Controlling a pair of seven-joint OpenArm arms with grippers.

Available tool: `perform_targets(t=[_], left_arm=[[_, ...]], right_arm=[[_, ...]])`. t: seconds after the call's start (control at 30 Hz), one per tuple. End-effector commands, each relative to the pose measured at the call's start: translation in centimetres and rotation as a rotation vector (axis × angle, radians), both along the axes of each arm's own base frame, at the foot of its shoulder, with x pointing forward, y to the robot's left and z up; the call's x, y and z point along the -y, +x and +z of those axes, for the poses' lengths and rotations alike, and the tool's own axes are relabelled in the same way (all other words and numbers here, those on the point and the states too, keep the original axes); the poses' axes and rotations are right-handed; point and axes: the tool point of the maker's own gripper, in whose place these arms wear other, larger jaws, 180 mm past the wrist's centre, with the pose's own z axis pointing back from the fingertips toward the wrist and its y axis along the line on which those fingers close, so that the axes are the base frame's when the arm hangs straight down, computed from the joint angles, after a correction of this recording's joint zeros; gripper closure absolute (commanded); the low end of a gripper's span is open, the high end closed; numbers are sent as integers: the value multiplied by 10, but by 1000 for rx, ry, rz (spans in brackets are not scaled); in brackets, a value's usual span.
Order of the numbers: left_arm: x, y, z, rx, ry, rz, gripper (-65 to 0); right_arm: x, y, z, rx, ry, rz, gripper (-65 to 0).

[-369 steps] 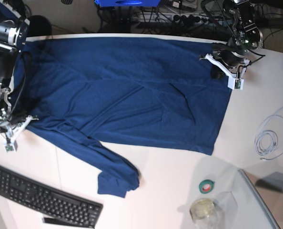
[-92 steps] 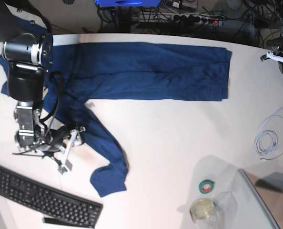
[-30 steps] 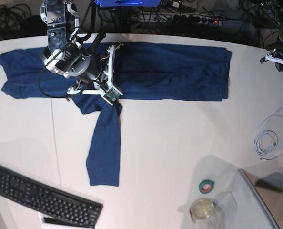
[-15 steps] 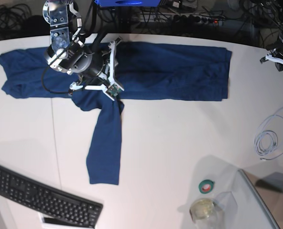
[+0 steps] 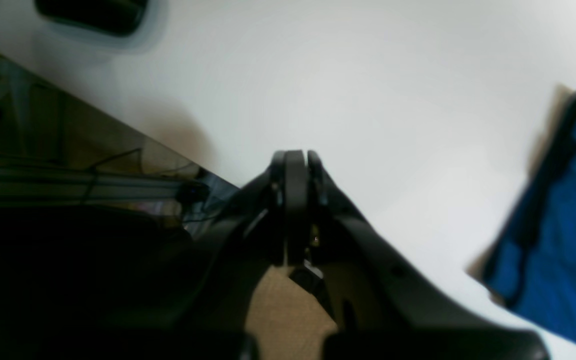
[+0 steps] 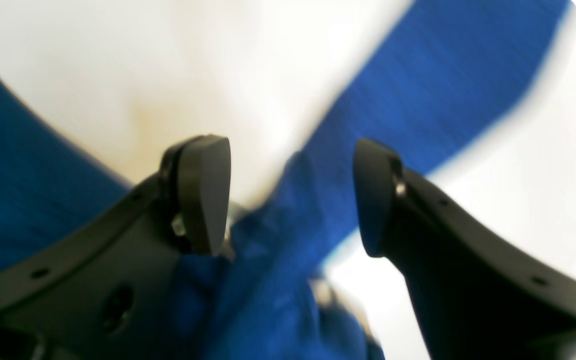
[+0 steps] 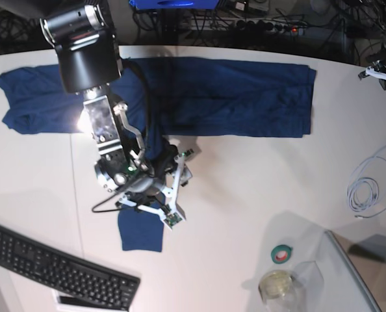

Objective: Layout the t-shirt on the table in an organized manner, then fold the t-shirt properly
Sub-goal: 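Lift the sleeve with the right gripper and fold it onto the shirt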

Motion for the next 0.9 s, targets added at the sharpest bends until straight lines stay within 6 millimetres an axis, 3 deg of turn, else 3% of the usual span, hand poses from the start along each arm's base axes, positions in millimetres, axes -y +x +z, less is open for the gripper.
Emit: perform_targets(t=[0.0, 0.13, 0.33, 0.63, 0.87], left_arm=[[-7, 5, 10, 30, 28, -5, 0], [-7, -3, 2, 7, 12, 4, 0], [-7, -8, -1, -7, 8, 6, 0], [-8, -6, 0, -1, 11, 5, 0], [-8, -4, 1, 4, 11, 5, 0]], right_arm=[[-5, 16, 7, 34, 3, -12, -363], [-18, 20, -16, -11, 22, -20, -362], [-10, 26, -32, -6, 51, -117, -362], [-9, 31, -21, 35, 58, -146, -362], [13, 31, -38, 26, -41, -186, -362]])
